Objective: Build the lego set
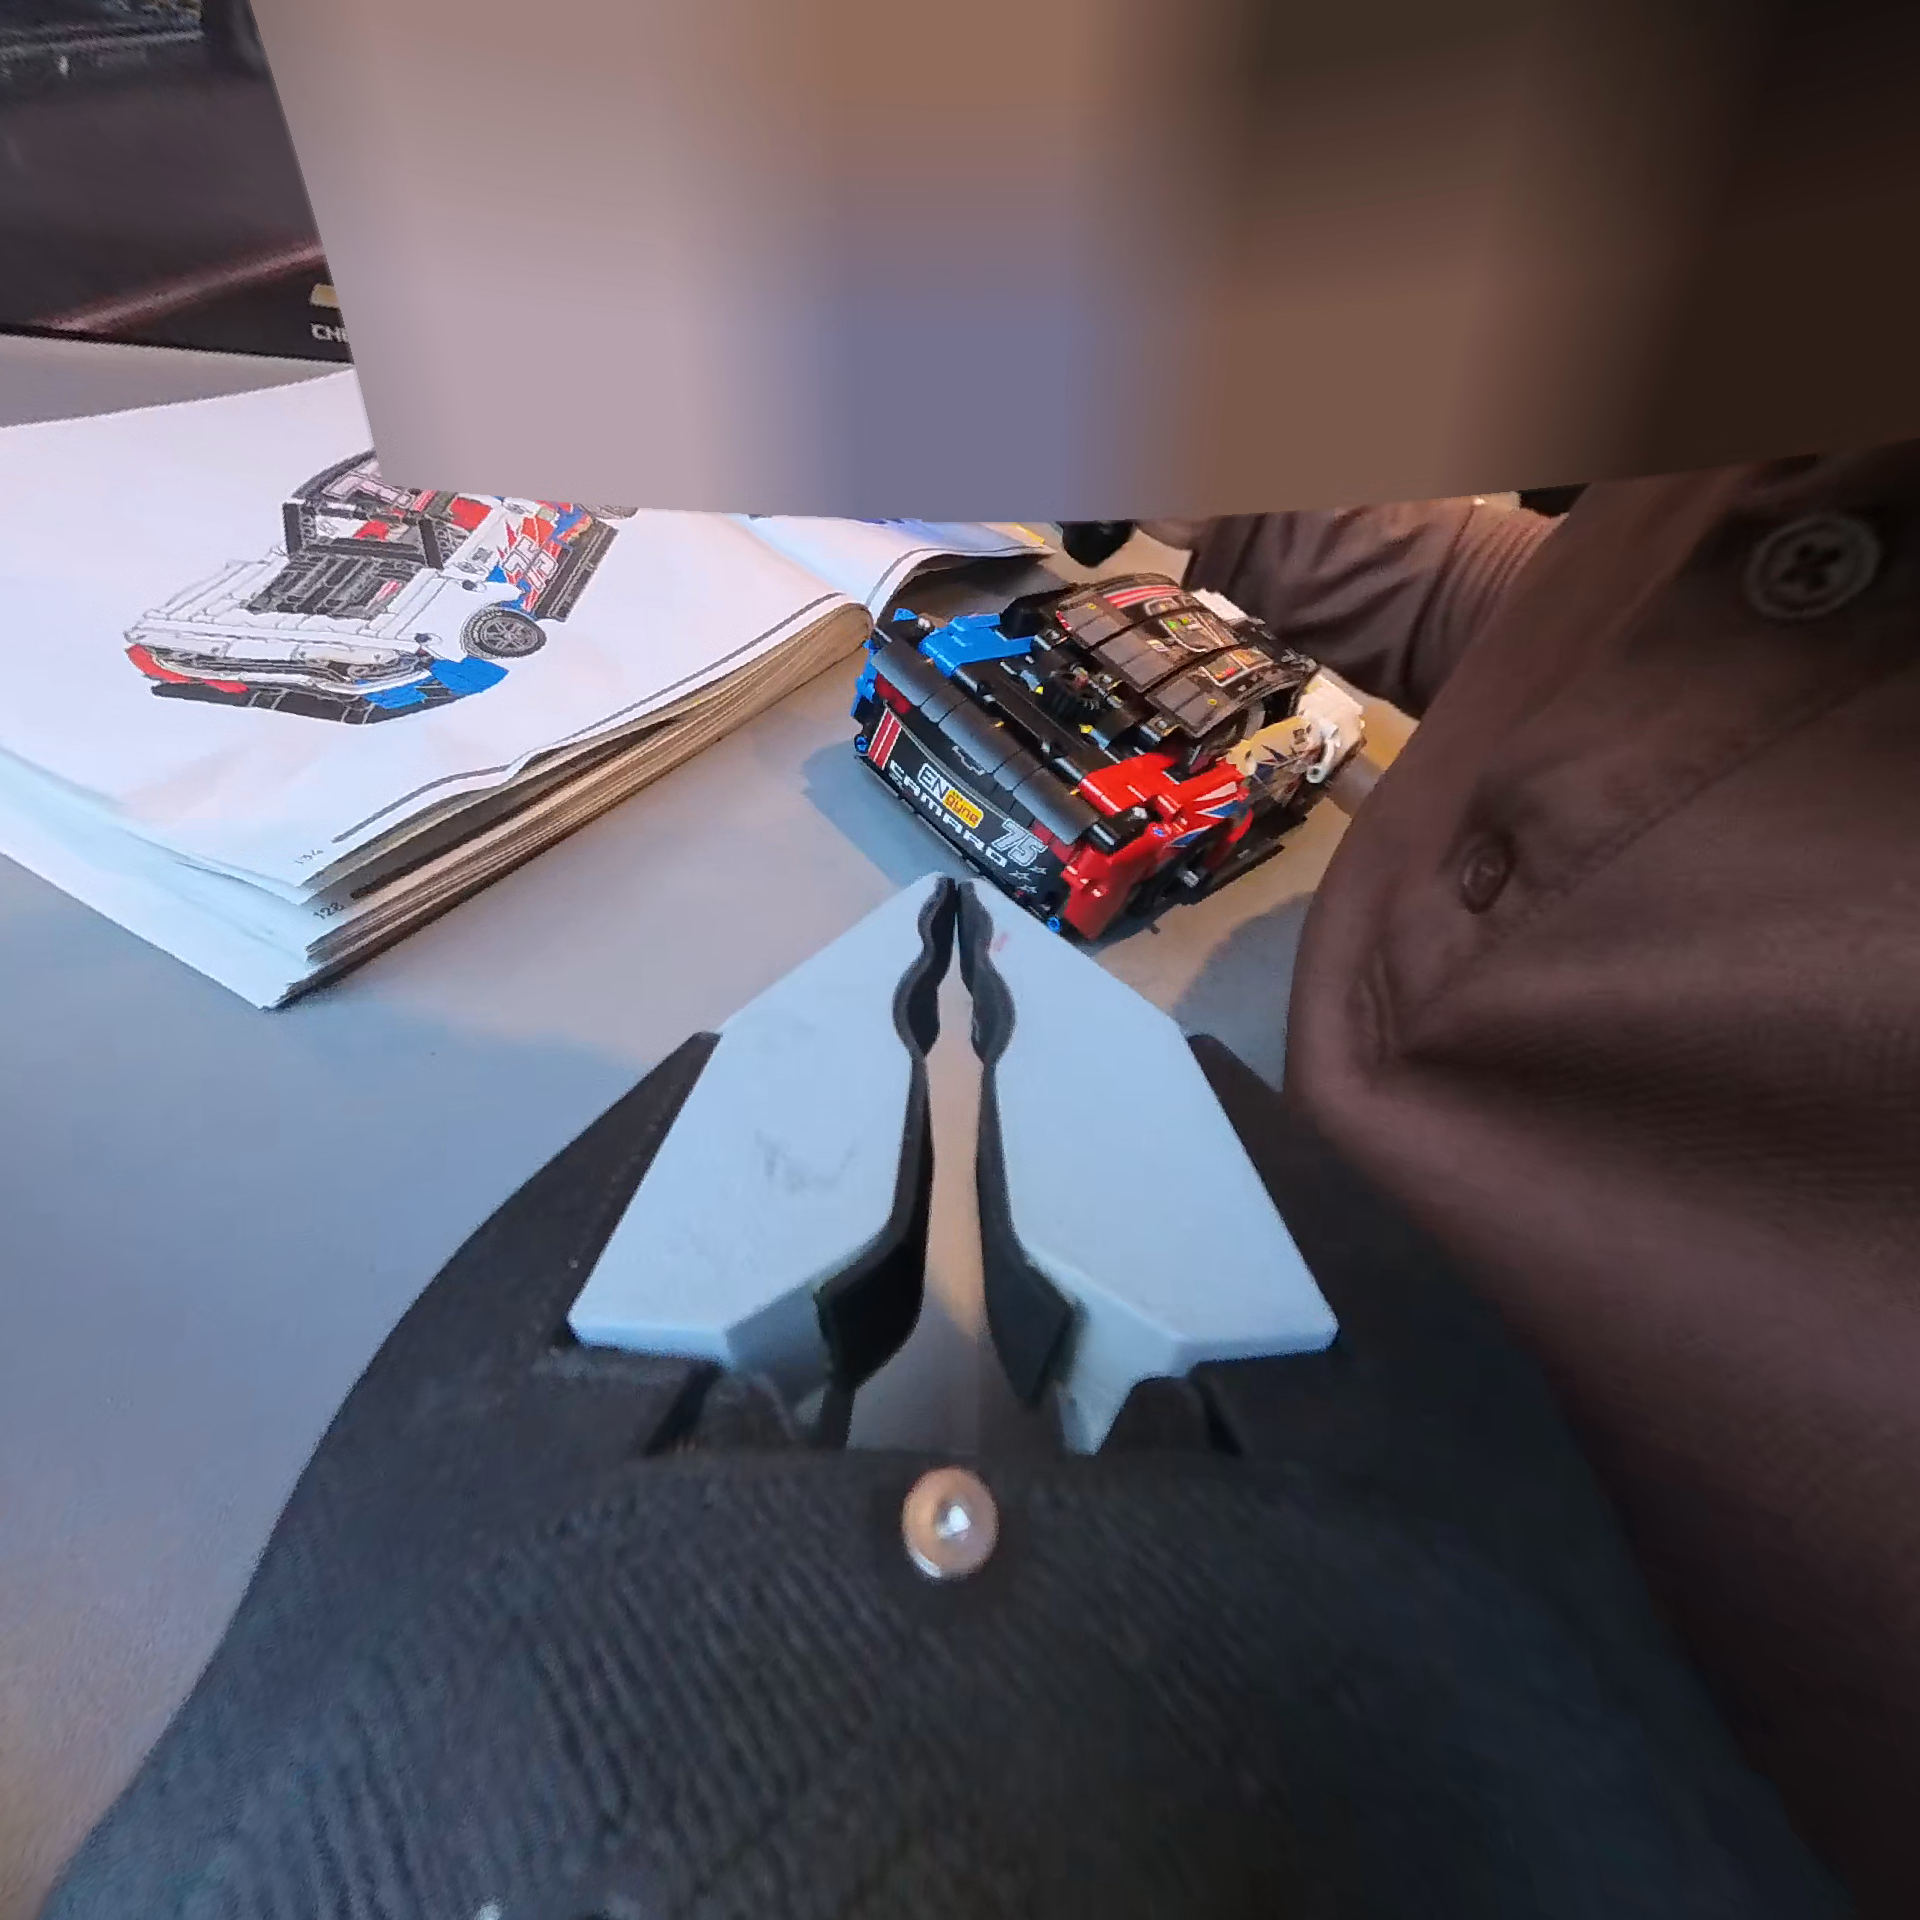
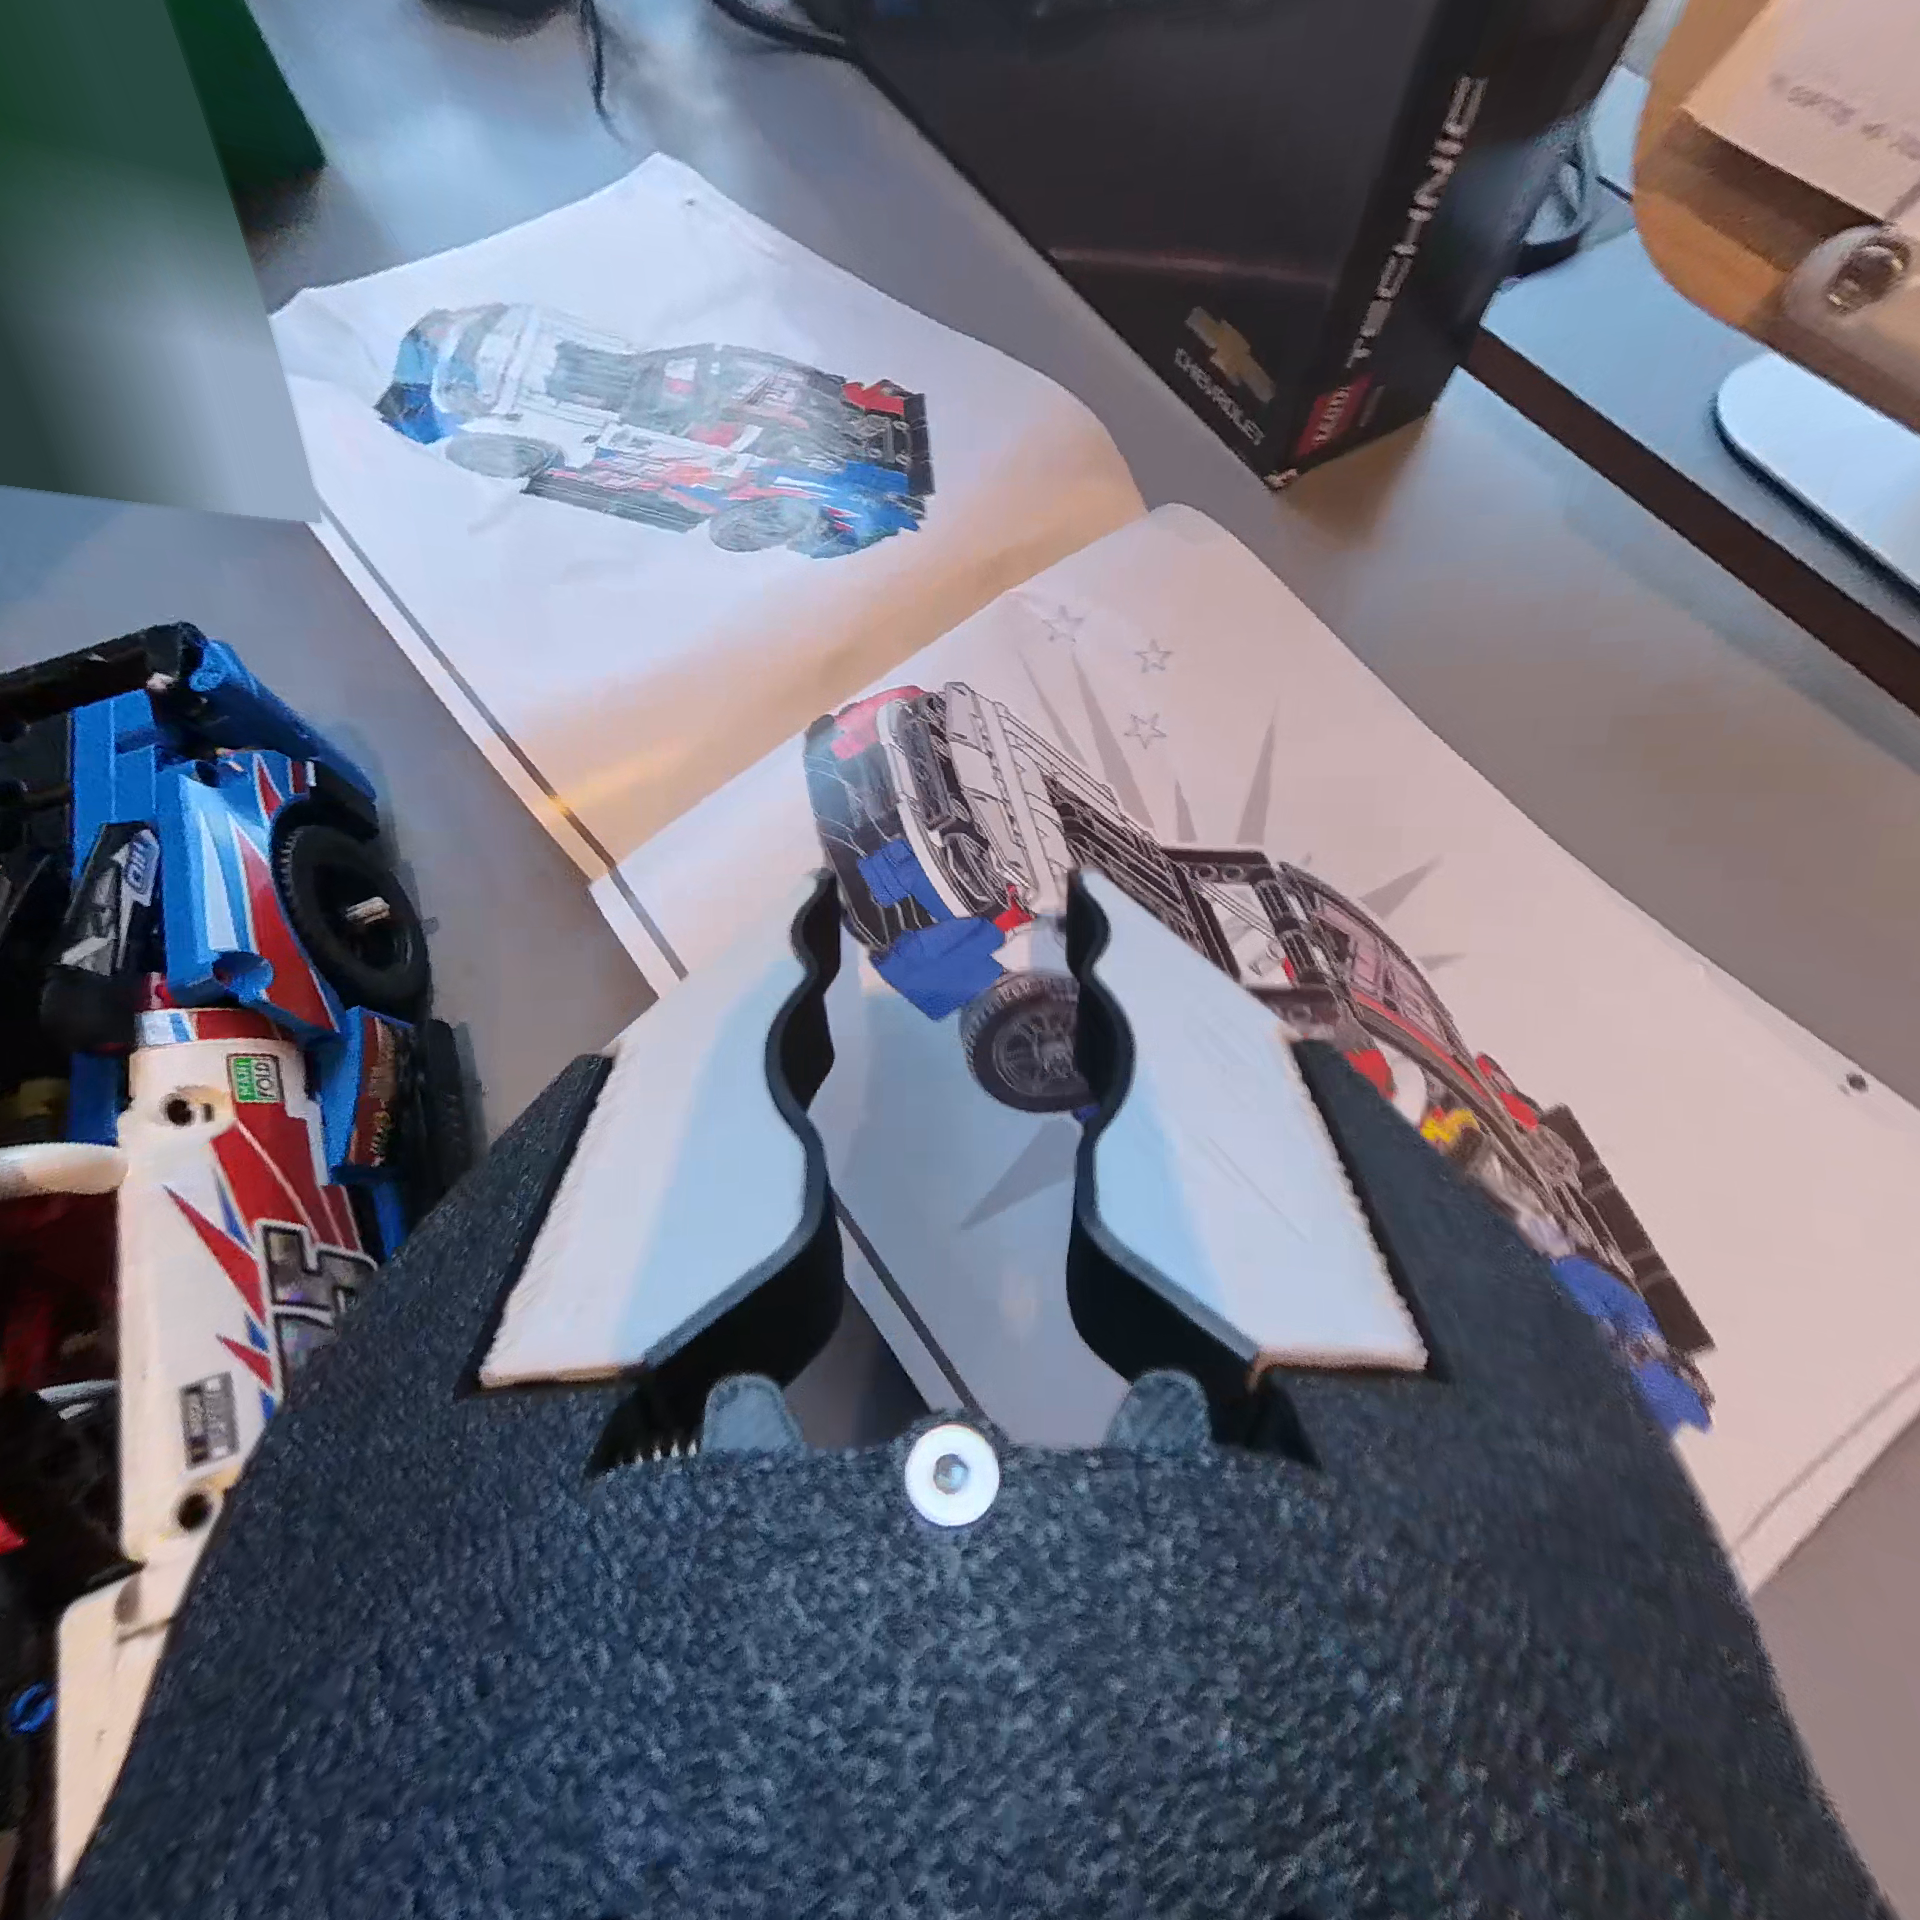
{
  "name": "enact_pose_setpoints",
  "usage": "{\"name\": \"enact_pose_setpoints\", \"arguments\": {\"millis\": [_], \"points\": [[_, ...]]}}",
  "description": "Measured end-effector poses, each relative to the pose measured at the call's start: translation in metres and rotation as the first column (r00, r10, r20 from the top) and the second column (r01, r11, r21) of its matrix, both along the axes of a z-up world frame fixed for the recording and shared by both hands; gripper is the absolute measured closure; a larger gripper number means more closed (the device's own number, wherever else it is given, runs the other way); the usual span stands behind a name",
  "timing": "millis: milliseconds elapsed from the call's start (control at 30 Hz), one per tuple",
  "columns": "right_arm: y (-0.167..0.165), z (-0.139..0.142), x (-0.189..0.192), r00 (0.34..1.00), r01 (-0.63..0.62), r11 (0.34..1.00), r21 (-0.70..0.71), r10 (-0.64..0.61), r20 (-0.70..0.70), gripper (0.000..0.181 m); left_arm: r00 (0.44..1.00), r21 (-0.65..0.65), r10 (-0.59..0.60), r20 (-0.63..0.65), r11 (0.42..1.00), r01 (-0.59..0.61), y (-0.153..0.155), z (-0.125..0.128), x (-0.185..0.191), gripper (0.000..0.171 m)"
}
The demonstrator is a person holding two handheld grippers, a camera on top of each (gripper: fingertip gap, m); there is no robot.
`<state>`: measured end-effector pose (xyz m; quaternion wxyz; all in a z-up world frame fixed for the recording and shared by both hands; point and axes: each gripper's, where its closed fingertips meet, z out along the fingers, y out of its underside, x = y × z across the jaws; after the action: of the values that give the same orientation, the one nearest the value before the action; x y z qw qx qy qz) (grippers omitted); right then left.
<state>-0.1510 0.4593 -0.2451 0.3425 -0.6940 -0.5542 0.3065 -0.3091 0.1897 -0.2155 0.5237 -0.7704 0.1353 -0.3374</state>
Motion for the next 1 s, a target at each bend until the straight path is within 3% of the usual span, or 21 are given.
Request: {"name": "enact_pose_setpoints", "arguments": {"millis": [267, 433, 600, 667, 733, 833, 1000], "points": [[-0.038, 0.037, -0.080, 0.966, -0.258, 0.966, 0.032, 0.257, 0.009, 0.148, 1.000, 0.005, 0.005, 0.029, 1.000, -0.005, 0.000, 0.002, -0.003, 0.171], [-0.058, 0.029, -0.125, 0.921, -0.381, 0.921, 0.077, 0.371, 0.117, 0.154, 1.000, 0.016, 0.006, 0.019, 1.000, -0.006, 0.000, 0.003, -0.002, 0.171], [-0.068, -0.023, -0.121, 0.855, -0.454, 0.891, 0.023, 0.428, 0.292, 0.157, 0.999, 0.013, 0.009, 0.046, 1.000, -0.010, 0.000, 0.005, -0.004, 0.171], [-0.073, -0.038, -0.119, 0.836, -0.480, 0.875, 0.062, 0.436, 0.333, 0.166, 0.999, 0.015, 0.005, 0.044, 1.000, -0.006, 0.000, 0.005, -0.004, 0.171], [-0.082, -0.041, -0.119, 0.817, -0.522, 0.849, 0.086, 0.468, 0.337, 0.181, 0.999, 0.012, 0.006, 0.046, 1.000, -0.007, 0.000, 0.005, -0.004, 0.171], [-0.082, -0.039, -0.120, 0.828, -0.505, 0.858, 0.091, 0.452, 0.332, 0.181, 0.999, 0.012, 0.005, 0.046, 1.000, -0.005, 0.000, 0.004, -0.004, 0.171], [-0.072, -0.032, -0.121, 0.864, -0.444, 0.895, 0.048, 0.414, 0.287, 0.164, 0.999, 0.010, 0.005, 0.046, 1.000, -0.005, 0.000, 0.004, -0.004, 0.171]]}}
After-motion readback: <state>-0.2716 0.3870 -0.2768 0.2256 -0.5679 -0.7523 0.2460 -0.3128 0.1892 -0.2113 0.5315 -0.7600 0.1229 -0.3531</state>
